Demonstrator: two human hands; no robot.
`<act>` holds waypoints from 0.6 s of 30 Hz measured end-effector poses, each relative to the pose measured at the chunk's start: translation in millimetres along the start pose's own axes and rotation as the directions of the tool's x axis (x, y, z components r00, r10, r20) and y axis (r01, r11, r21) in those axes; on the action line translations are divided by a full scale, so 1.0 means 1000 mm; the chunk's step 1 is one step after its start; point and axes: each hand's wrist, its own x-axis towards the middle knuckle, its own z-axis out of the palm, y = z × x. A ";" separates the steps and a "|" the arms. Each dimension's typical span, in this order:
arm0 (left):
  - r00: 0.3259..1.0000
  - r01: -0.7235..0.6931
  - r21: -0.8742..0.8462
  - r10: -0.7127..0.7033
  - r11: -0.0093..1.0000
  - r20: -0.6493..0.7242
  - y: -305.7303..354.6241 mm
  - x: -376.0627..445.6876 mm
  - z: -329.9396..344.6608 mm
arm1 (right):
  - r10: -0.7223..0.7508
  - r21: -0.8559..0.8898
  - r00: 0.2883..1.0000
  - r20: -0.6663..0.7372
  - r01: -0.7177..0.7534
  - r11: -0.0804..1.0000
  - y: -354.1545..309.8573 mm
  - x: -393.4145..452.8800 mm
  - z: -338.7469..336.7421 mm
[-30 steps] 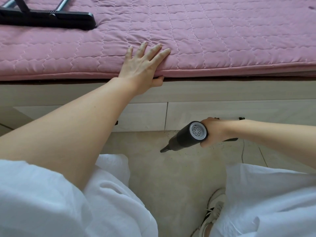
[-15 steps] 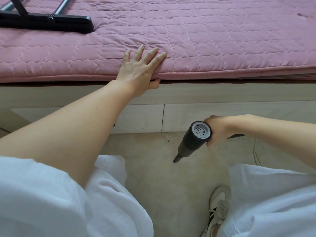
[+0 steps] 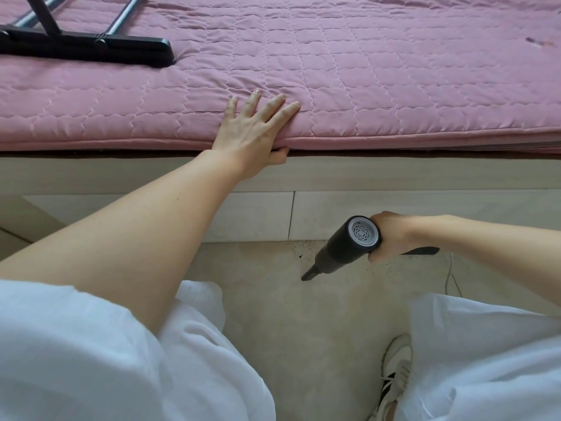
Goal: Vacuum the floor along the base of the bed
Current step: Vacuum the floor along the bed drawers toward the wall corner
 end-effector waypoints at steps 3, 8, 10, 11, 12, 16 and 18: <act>1.000 0.000 0.004 0.000 1.000 0.005 0.000 0.000 0.001 | 0.009 0.000 1.000 -0.016 -0.009 1.000 0.001 0.003 0.001; 1.000 -0.003 0.004 0.003 1.000 0.002 -0.001 0.001 0.000 | 0.002 0.020 0.999 -0.032 -0.001 1.000 -0.002 0.006 0.000; 1.000 -0.004 0.006 0.004 1.000 0.002 -0.001 0.001 0.001 | -0.014 0.027 0.999 -0.046 0.015 1.000 -0.005 0.008 -0.001; 1.000 -0.005 0.007 0.005 1.000 0.001 -0.001 0.001 0.001 | -0.021 0.028 0.999 -0.050 0.022 0.999 -0.006 0.009 -0.001; 1.000 -0.005 0.008 0.005 1.000 0.001 -0.001 0.001 0.001 | -0.026 0.026 0.998 -0.053 0.027 0.999 -0.008 0.010 -0.001; 1.000 -0.005 0.001 0.005 1.000 0.004 -0.002 0.001 0.001 | -0.057 0.033 0.996 -0.064 0.059 0.998 -0.011 0.013 0.000; 1.000 -0.007 0.001 0.007 1.000 0.004 -0.002 0.001 0.001 | -0.071 0.046 0.995 -0.065 0.074 0.996 -0.013 0.014 0.000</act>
